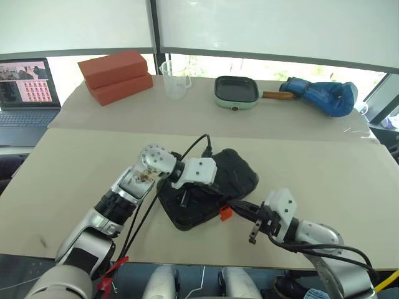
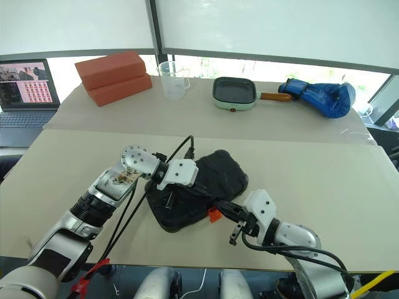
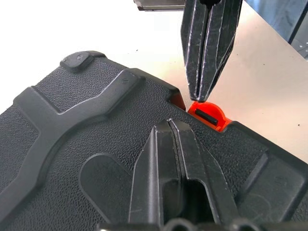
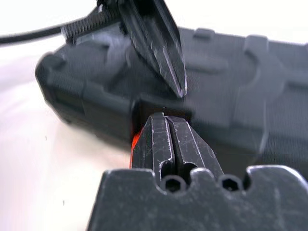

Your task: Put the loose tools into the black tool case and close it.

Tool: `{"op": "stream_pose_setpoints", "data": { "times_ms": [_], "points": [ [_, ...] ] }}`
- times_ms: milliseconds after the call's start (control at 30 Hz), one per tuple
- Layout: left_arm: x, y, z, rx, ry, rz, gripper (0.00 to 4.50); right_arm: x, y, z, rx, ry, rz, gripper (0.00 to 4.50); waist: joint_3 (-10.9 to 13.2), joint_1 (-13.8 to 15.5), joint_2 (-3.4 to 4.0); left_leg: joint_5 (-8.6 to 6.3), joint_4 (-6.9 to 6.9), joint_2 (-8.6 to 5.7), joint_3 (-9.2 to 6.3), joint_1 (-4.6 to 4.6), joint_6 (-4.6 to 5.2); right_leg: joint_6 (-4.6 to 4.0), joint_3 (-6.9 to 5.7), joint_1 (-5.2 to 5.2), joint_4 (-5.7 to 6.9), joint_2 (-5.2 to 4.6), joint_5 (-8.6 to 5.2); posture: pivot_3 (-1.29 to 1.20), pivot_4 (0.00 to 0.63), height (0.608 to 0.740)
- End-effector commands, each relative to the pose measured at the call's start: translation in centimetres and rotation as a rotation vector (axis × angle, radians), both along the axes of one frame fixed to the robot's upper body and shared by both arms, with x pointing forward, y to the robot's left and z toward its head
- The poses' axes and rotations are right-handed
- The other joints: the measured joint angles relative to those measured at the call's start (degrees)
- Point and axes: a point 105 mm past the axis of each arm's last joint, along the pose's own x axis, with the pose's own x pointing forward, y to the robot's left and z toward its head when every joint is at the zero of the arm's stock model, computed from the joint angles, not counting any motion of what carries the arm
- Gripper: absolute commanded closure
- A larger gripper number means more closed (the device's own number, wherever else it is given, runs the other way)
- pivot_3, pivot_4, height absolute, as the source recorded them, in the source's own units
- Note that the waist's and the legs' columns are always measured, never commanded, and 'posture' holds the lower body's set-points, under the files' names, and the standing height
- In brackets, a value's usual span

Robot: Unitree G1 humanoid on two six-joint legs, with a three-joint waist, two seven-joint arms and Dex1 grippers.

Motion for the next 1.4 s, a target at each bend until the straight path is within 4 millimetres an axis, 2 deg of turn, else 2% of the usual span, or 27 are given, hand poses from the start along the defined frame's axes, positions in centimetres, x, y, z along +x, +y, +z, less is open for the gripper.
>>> {"op": "stream_pose_setpoints", "data": {
  "times_ms": [33,200,533,700,1000,1133,1267,1333,1367,1400],
  "points": [
    [0.0,0.7,-2.4,0.097,0.046,0.019,4.47,-1.4,-0.1,0.5,-0.015,0.005,0.057,4.50,0.0,0.0,0.00,0.00,0.00,0.00,0.00,0.01,0.00,0.00,0.00,0.00,0.01,0.00,0.00,0.00,0.150,0.740],
    [0.0,0.7,-2.4,0.099,0.041,0.015,4.47,-1.6,0.2,-1.8,-0.066,0.060,0.061,4.50,0.0,0.0,-0.01,0.00,0.00,0.01,-0.01,0.03,0.00,0.00,0.00,0.02,0.01,0.01,0.00,0.00,0.150,0.740],
    [0.1,0.9,-2.2,0.105,0.027,0.011,4.47,0.1,1.0,-4.4,-0.107,0.072,0.048,4.50,0.0,0.0,-0.01,0.00,-0.01,0.02,-0.01,0.02,0.00,0.00,0.00,0.01,0.00,0.01,-0.01,0.00,0.150,0.740],
    [0.2,0.9,-2.2,0.107,0.024,0.014,4.47,1.0,1.1,-3.6,-0.066,0.033,0.010,4.50,0.0,-0.1,-0.01,0.00,-0.01,0.02,-0.01,0.03,0.00,0.00,0.00,0.01,0.01,0.02,0.00,0.00,0.150,0.740],
    [0.3,0.7,-2.1,0.099,0.023,0.016,4.47,1.9,1.4,0.3,0.043,-0.067,-0.034,4.50,0.0,-0.3,0.00,0.00,-0.01,0.03,-0.01,0.00,0.00,-0.01,0.00,-0.02,0.02,0.01,0.00,0.00,0.150,0.740],
    [0.3,0.5,-2.2,0.096,0.025,0.013,4.47,1.6,1.8,1.7,0.073,-0.078,-0.031,4.50,0.0,-0.4,0.00,0.00,-0.01,0.03,-0.02,-0.03,0.00,-0.01,0.00,-0.06,0.03,0.01,0.01,0.00,0.150,0.740],
    [0.1,0.4,-2.3,0.094,0.029,0.009,4.47,0.7,1.6,1.6,0.062,-0.024,-0.039,4.50,0.0,-0.4,0.00,0.00,-0.02,0.04,-0.03,-0.05,0.00,-0.01,0.00,-0.08,0.04,0.02,0.01,0.00,0.150,0.740],
    [0.1,0.3,-2.4,0.094,0.032,0.004,4.50,-0.1,1.3,1.2,0.067,0.028,-0.053,3.91,0.0,-0.4,0.00,0.00,-0.03,0.04,-0.03,-0.05,0.00,-0.02,0.00,-0.08,0.03,0.02,0.00,0.00,0.150,0.740],
    [0.0,0.3,-2.4,0.094,0.034,0.000,4.50,-0.7,1.2,0.8,0.059,0.048,-0.066,3.80,0.0,-0.4,0.00,0.00,-0.04,0.04,-0.03,-0.05,0.00,-0.01,0.00,-0.08,0.03,0.02,0.00,0.00,0.150,0.740],
    [0.0,0.2,-2.5,0.095,0.034,-0.004,4.50,-1.0,1.1,0.3,0.053,0.070,-0.085,3.40,0.0,-0.4,0.00,0.00,-0.04,0.04,-0.03,-0.04,0.00,-0.01,0.00,-0.07,0.02,0.02,0.00,0.00,0.150,0.740]
  ]
}}
